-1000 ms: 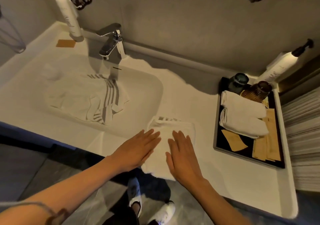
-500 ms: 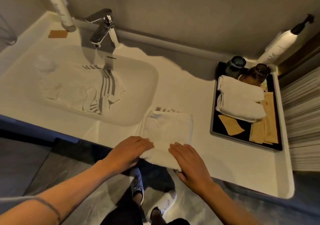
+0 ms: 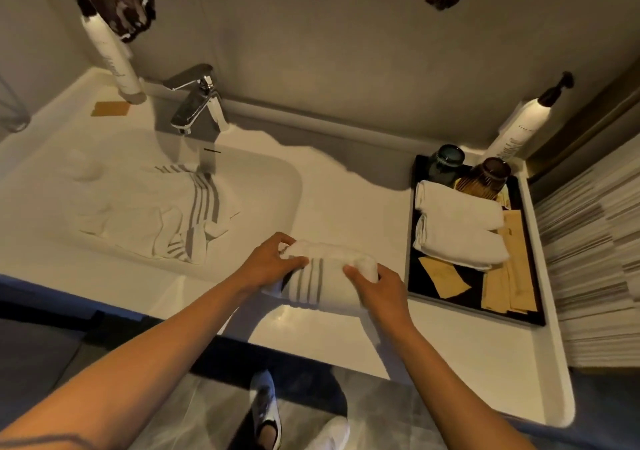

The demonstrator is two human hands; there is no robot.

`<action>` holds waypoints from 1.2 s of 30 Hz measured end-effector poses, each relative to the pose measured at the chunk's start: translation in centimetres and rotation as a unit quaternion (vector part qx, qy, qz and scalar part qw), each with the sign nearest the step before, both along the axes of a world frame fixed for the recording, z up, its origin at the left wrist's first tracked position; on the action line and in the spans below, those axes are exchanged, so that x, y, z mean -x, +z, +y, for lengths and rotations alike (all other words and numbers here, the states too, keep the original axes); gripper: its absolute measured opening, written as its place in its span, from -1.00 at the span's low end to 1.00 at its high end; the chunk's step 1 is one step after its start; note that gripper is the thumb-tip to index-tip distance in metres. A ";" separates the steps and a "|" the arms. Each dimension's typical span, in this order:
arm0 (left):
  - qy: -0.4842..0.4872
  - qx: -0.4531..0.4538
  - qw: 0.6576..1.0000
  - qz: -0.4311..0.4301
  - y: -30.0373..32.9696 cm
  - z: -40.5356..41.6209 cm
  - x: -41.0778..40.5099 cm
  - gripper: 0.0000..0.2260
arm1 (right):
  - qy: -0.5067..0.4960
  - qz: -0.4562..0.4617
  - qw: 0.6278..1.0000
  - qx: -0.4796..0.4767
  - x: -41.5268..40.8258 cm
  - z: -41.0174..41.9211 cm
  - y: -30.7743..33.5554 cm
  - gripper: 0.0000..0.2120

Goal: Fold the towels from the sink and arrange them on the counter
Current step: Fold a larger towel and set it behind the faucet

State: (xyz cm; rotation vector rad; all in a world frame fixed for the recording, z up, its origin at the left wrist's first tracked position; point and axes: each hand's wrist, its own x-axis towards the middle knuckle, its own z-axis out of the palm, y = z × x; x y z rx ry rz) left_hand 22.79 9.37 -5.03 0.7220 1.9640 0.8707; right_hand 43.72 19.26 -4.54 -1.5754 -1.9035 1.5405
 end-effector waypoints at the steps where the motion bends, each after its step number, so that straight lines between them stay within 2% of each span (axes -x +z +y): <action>1: 0.022 -0.001 1.000 0.005 0.1 1.3 0.2 -0.61 | -0.011 -0.030 0.999 0.015 0.7 1.2 -0.2 -0.44; 3: 0.048 0.001 0.997 0.060 0.3 2.2 -0.5 -0.56 | -0.024 -0.102 0.993 0.051 1.3 2.1 -0.4 -0.16; 5: 0.051 0.002 0.980 0.191 -0.3 2.8 -1.4 -0.50 | -0.064 -0.127 0.985 0.095 2.0 2.8 -0.8 0.02; 7: 0.004 -0.026 0.926 0.376 -0.6 2.8 -2.5 -0.53 | -0.083 -0.144 0.981 0.095 2.5 2.6 -0.9 0.05; 8: -0.042 -0.063 0.896 0.438 -0.9 3.1 -2.8 -0.58 | -0.088 -0.157 0.980 0.088 2.8 2.7 -1.2 0.03; 10: -0.190 -0.163 0.844 0.475 -1.0 3.1 -3.4 -0.66 | -0.095 -0.178 0.977 0.073 3.3 2.6 -1.4 -0.02; 12: -0.310 -0.203 0.786 0.496 -1.8 1.9 -4.0 -0.64 | -0.096 -0.190 0.975 0.060 3.4 2.6 -1.4 -0.06; 13: -0.332 -0.179 0.781 0.498 -2.2 0.9 -4.1 -0.60 | -0.095 -0.192 0.975 0.057 3.4 2.6 -1.4 -0.07; 17: -0.312 -0.064 0.813 0.487 -3.7 -1.4 -3.5 -0.49 | -0.080 -0.203 0.976 0.023 3.4 1.8 -0.9 -0.12; 22: -0.299 -0.028 0.855 0.423 -3.2 0.0 -3.7 -0.50 | -0.055 -0.227 0.972 0.020 3.3 1.8 0.4 -0.11; 25: -0.278 -0.061 0.893 0.350 -2.7 -0.2 -4.0 -0.44 | -0.078 -0.164 0.978 0.102 2.8 1.8 0.9 -0.12; 27: -0.250 -0.082 0.927 0.269 -1.7 -0.3 -3.5 -0.42 | -0.098 -0.108 0.974 0.171 2.6 2.0 1.3 -0.16; 28: -0.218 -0.076 0.941 0.246 -1.6 -0.5 -3.0 -0.41 | -0.101 -0.086 0.972 0.194 2.3 2.3 1.2 -0.18; 30: -0.077 -0.042 0.972 0.218 -1.4 -0.6 -1.5 -0.32 | -0.114 -0.042 0.971 0.204 2.1 2.9 0.5 -0.27; 32: 0.066 0.015 0.992 0.104 -0.9 -0.3 -0.4 -0.23 | -0.111 -0.020 0.975 0.192 2.6 3.1 -0.1 -0.40; 34: 0.118 0.021 0.993 -0.021 -1.4 0.4 0.6 -0.37 | -0.114 0.004 0.976 0.184 4.4 3.4 -0.8 -0.51; 36: 0.179 -0.036 0.974 -0.135 -1.8 1.5 1.9 -0.44 | -0.134 0.049 0.973 0.183 6.7 4.2 -1.1 -0.53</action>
